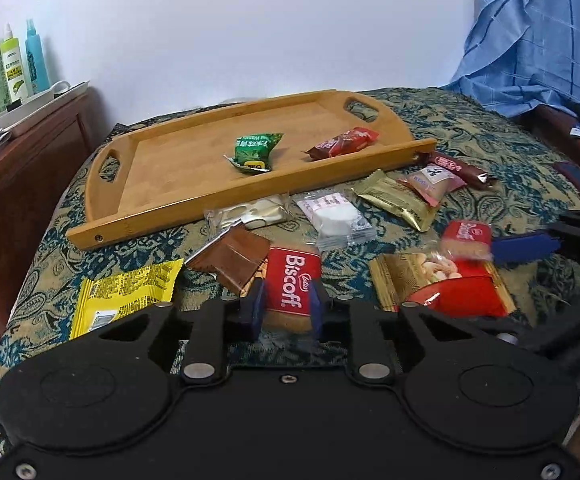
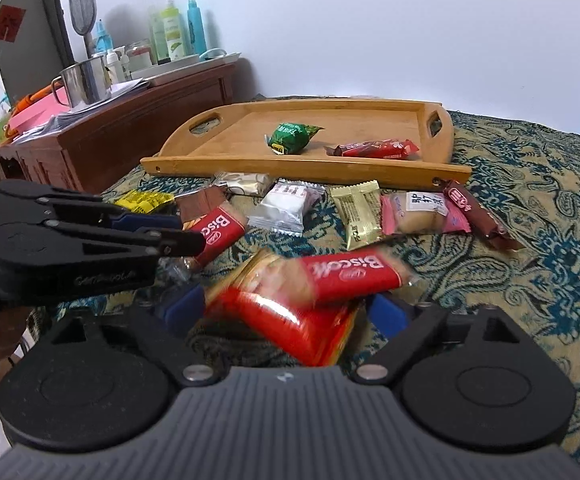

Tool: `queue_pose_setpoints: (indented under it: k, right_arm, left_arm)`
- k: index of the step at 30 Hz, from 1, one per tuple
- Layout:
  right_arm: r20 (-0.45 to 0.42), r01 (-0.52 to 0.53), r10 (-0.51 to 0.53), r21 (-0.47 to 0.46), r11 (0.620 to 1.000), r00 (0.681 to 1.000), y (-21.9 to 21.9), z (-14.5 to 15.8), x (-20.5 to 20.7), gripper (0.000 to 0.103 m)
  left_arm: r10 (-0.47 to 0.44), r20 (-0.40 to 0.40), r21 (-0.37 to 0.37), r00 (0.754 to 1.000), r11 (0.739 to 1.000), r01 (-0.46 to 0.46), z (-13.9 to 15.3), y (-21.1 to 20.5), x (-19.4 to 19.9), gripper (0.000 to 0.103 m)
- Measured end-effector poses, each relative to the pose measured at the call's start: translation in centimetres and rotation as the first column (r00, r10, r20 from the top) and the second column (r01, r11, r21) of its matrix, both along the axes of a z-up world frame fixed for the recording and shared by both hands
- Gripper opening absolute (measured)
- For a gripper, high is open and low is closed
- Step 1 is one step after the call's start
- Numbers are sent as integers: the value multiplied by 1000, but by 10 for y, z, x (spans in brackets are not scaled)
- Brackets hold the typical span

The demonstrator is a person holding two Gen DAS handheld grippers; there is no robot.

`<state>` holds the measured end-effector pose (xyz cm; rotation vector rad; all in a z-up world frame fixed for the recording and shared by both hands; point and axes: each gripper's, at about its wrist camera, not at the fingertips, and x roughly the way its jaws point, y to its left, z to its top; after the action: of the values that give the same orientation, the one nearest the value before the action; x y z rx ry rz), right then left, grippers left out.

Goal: Organize snacks
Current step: 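Grasp a red Biscoff packet with left gripper while right grasps another Biscoff, then lift both Biscoff packets and carry them over the tray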

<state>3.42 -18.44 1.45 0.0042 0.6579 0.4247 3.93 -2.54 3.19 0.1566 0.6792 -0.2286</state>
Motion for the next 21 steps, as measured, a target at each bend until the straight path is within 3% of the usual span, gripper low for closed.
queue_pose_setpoints:
  k: [4, 13, 17, 21]
  right_arm:
    - [-7, 6, -7, -22, 1000, 1000, -8, 1, -6, 98]
    - [-23, 111, -111, 19, 994, 994, -32, 9, 20, 99]
    - [-33, 88, -89, -20, 996, 996, -24, 9, 39, 99]
    - [-41, 68, -69, -31, 997, 997, -15, 6, 49, 97]
  left_arm:
    - [7, 9, -4, 1000, 1000, -7, -6, -2, 7, 34]
    - [-37, 37, 37, 999, 999, 36, -14, -15, 9, 39]
    - [-37, 38, 33, 999, 999, 35, -14, -17, 9, 36]
    - [-66, -4, -21, 998, 998, 66, -12, -15, 6, 32]
